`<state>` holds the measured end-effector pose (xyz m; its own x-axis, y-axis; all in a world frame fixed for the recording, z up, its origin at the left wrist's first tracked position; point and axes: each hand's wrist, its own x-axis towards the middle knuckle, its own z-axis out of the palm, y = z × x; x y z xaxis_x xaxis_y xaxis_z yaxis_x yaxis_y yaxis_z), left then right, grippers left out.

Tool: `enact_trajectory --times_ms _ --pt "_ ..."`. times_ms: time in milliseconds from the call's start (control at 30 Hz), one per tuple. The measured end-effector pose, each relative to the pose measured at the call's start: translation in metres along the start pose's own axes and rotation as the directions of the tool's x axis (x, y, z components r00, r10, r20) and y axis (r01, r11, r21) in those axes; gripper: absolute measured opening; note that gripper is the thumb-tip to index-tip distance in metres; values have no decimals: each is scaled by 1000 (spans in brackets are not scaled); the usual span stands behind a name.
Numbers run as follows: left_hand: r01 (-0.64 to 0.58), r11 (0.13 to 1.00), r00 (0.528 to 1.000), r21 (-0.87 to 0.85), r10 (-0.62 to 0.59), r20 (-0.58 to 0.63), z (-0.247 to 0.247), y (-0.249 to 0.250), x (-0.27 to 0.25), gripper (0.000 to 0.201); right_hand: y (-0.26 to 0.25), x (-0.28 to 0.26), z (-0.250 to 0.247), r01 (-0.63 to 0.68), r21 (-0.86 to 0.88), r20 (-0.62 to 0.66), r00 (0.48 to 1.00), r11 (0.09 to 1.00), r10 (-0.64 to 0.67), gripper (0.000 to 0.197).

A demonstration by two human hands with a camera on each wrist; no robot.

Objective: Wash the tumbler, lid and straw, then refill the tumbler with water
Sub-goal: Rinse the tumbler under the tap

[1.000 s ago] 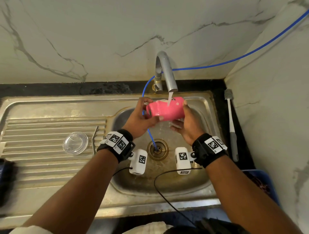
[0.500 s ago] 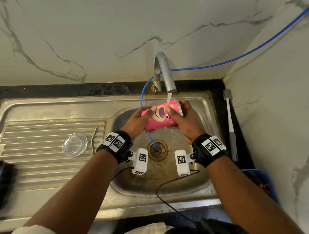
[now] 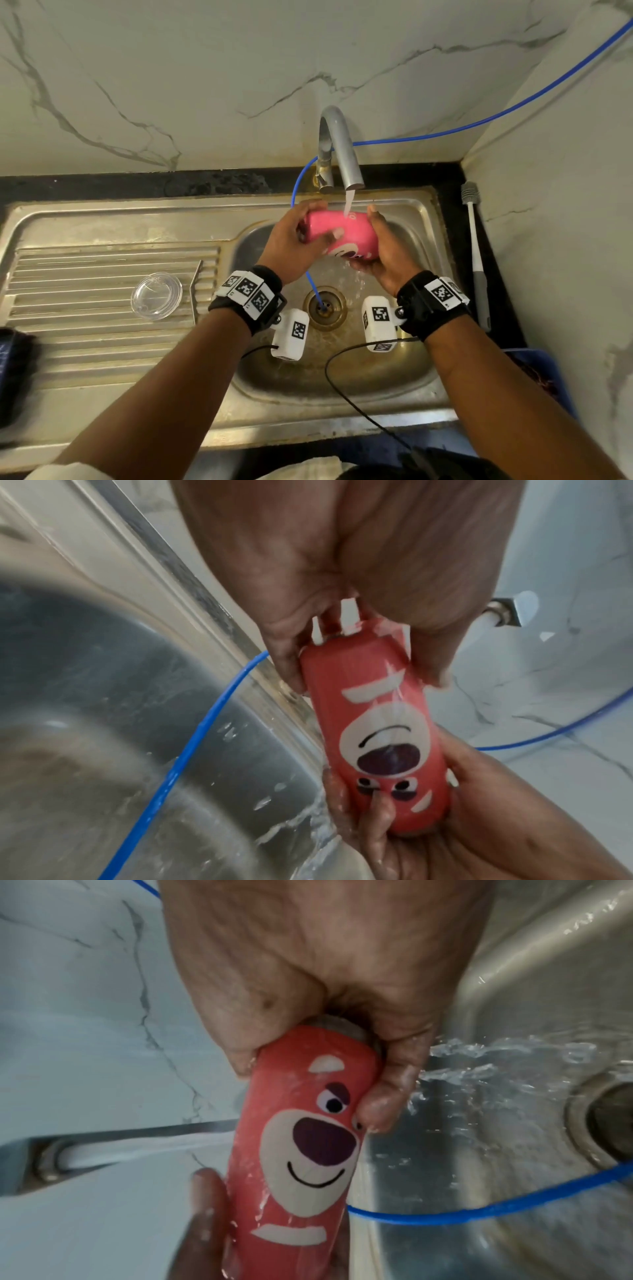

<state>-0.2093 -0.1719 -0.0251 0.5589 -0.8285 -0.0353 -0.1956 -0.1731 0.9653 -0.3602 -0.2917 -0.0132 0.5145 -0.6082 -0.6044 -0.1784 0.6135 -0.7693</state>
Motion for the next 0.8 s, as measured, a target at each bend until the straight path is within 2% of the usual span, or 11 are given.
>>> enact_trajectory --times_ms 33,67,133,200,267,333,400,467,500,600,800 --pt "139 987 990 -84 -138 20 2 0 0 42 -1 -2 0 72 -49 -29 997 996 -74 52" --pt "276 943 961 -184 -269 64 4 -2 0 38 -2 -3 0 155 -107 -42 986 982 -160 47" --pt "445 830 895 -337 -418 155 5 -5 -2 47 -3 -6 -1 305 -227 -28 947 925 -319 45" --pt "455 794 890 -403 -423 171 7 -7 -3 54 -2 -8 -3 401 -303 8 908 865 -418 50" --pt "378 828 925 -415 -361 121 5 -2 -5 45 0 -10 -2 412 -292 21 905 863 -425 51" --pt "246 903 969 -352 -236 70 8 3 -5 39 0 -11 -5 312 -262 -19 945 913 -328 44" --pt "55 984 998 -167 -49 43 10 6 -3 51 1 -11 -9 123 -121 -46 991 985 -129 42" --pt "-89 996 995 -2 89 42 12 10 0 69 3 -9 -14 -42 63 -6 999 997 43 48" --pt "-120 992 992 25 119 39 13 13 1 76 4 -8 -15 -102 142 27 995 985 99 54" --pt "-142 989 990 44 141 26 16 22 5 83 10 -2 -17 -191 265 77 981 945 177 74" --pt "-96 995 995 -5 96 32 26 31 6 90 10 -4 -12 -323 345 96 946 881 310 81"
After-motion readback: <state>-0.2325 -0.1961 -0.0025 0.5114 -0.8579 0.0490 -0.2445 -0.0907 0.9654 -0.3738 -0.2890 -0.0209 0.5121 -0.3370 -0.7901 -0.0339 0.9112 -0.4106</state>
